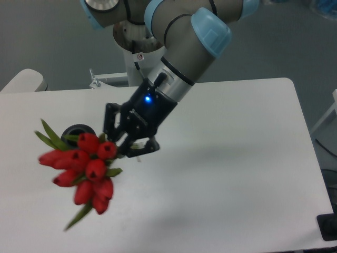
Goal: Insert the flowers into the vase
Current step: 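Carry the tulips over to the black vase, stems pointing down, then lower the tulip stems into the vase opening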
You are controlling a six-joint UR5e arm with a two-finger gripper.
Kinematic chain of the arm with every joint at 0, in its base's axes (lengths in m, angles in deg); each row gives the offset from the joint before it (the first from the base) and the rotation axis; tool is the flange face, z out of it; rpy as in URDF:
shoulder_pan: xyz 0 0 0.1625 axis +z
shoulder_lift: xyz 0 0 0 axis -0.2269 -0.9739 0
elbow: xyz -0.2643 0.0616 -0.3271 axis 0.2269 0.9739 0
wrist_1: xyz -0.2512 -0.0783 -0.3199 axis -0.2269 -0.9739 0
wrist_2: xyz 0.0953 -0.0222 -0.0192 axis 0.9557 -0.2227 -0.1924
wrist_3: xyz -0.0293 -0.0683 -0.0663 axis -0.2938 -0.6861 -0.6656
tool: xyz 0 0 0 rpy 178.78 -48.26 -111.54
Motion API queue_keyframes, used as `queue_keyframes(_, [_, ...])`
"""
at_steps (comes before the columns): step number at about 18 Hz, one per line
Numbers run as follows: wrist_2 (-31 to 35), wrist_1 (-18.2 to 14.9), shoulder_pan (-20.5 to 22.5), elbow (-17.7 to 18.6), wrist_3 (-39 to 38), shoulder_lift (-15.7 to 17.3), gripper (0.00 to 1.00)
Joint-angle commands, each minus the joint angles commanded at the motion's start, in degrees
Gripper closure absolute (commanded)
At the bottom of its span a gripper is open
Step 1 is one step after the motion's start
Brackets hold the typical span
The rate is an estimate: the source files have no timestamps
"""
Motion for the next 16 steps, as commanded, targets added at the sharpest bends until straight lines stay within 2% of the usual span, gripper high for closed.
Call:
queue_keyframes(4, [-6.67, 1.49, 0.0, 5.18, 0.62, 3.08, 0.95])
queue_keyframes(9, [-13.02, 8.61, -0.88, 13.01, 0.62, 5.19, 0.94])
queue_keyframes(16, [-13.37, 9.58, -1.93, 17.5, 6.76, 5.89, 0.93])
